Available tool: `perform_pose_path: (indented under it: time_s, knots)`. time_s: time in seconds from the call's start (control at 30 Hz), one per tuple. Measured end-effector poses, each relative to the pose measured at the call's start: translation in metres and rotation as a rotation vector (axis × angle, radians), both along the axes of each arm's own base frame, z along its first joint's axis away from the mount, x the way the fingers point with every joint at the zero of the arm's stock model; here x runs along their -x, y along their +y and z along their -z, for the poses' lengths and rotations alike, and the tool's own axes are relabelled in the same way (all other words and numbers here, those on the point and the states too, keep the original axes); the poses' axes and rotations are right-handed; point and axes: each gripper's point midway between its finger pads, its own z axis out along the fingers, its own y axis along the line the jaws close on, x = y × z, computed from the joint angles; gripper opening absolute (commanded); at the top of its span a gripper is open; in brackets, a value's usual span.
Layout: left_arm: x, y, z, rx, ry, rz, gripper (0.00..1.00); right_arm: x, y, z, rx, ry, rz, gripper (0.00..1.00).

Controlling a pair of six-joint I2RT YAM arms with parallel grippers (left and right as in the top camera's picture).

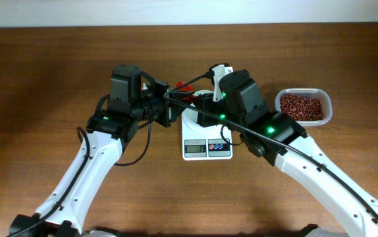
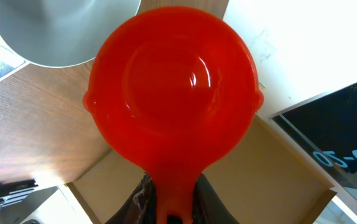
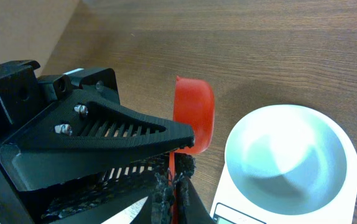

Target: Scoop item into bowl and weigh 50g on scale

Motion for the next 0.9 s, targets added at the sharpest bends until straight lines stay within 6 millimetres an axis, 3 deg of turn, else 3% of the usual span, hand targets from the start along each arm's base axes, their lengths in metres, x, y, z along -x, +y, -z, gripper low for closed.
perform_pose_path:
  time_s: [0.07,0.13,0.17,0.2,0.3,0.4,0.5,0.57,0.6,0.63,0.7,0.8,0.87,0.9]
  knots:
    - [0.000,0.000,0.000,0.000,-0.001,0.000,0.34,0.000,0.000,0.000,0.002,-0.003,-0.002,0.04]
    - [0.000,0.000,0.000,-0.009,-0.019,0.009,0.66,0.000,0.000,0.000,0.004,-0.006,-0.005,0.04]
    - [0.000,0.000,0.000,-0.030,-0.057,0.030,0.87,0.000,0.000,-0.001,0.003,-0.008,-0.007,0.04]
    - [0.000,0.000,0.000,-0.059,-0.108,0.059,1.00,0.000,0.000,-0.001,0.004,-0.009,-0.007,0.04]
    - [-0.001,0.000,-0.001,-0.162,-0.303,0.160,0.99,0.003,-0.001,-0.001,0.026,0.000,-0.020,0.04]
    - [-0.003,-0.001,-0.004,-0.270,-0.526,0.265,0.99,0.003,-0.010,-0.022,0.055,0.012,-0.025,0.04]
    - [-0.005,0.002,-0.005,-0.348,-0.660,0.325,0.87,-0.002,-0.045,-0.038,0.095,0.059,0.027,0.04]
    - [-0.010,0.010,-0.005,-0.402,-0.734,0.347,0.69,-0.004,-0.075,-0.040,0.124,0.109,0.069,0.04]
    - [-0.012,0.013,-0.004,-0.424,-0.764,0.356,0.50,-0.003,-0.089,-0.036,0.142,0.140,0.084,0.04]
    - [-0.013,0.016,-0.004,-0.444,-0.790,0.367,0.42,-0.001,-0.102,-0.031,0.162,0.171,0.099,0.04]
    - [-0.011,0.018,0.000,-0.477,-0.817,0.397,0.00,0.004,-0.137,-0.017,0.224,0.240,0.127,0.04]
    - [-0.005,0.019,0.008,-0.517,-0.838,0.454,0.00,0.003,-0.177,-0.010,0.258,0.279,0.181,0.04]
    - [0.003,0.021,0.018,-0.544,-0.831,0.504,0.00,0.001,-0.224,-0.006,0.279,0.312,0.269,0.04]
    - [0.004,0.020,0.019,-0.551,-0.843,0.519,0.00,0.003,-0.234,-0.003,0.286,0.329,0.278,0.04]
